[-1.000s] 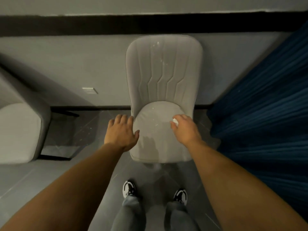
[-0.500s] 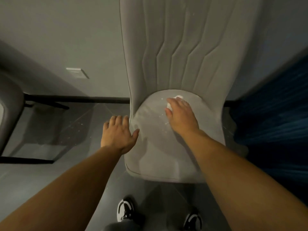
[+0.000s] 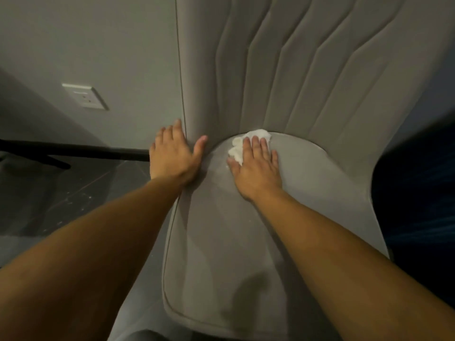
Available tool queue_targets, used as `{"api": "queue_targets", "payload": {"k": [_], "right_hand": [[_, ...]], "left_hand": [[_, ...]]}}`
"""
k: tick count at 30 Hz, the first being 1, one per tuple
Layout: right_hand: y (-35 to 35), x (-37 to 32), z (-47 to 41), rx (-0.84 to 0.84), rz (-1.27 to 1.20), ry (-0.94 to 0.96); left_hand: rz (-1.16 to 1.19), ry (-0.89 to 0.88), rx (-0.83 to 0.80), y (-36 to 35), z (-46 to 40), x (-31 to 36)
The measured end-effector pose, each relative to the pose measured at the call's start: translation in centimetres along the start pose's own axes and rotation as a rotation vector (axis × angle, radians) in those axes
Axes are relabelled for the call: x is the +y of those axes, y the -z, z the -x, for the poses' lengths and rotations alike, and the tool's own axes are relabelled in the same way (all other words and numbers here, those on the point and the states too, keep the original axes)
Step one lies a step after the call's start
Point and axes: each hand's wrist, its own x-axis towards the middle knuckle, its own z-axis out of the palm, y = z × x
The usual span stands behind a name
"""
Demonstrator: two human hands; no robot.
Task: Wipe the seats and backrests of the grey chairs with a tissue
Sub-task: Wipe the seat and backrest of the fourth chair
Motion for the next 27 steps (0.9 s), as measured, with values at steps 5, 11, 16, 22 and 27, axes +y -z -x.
{"api": "queue_targets", "payload": {"k": [5, 11, 16, 22, 27], "right_hand": [[-0.8, -0.3, -2.9, 0.182, 0.068, 0.002], [-0.8, -0.6, -3.8, 0.196, 0.1, 0.052], [-1.4, -3.9, -1.5, 0.151, 0.022, 0.334], [-1.2, -5.0, 0.8, -0.021, 0.022, 0.382], [-0.3, -3.3, 2.6, -0.1, 0.01, 0.567]], "left_hand": [[0.236, -0.036, 0.092, -1.1, -3.1, 0.0], [0.559, 0.061, 0.187, -1.7, -3.7, 1.3], [0.652, 0.019, 0.312, 1.1, -5.7, 3.3], [0.722, 0.028, 0.403, 5.8, -8.2, 6.6], [0.735, 0.006, 0.346, 8.1, -10.2, 7.3]]}}
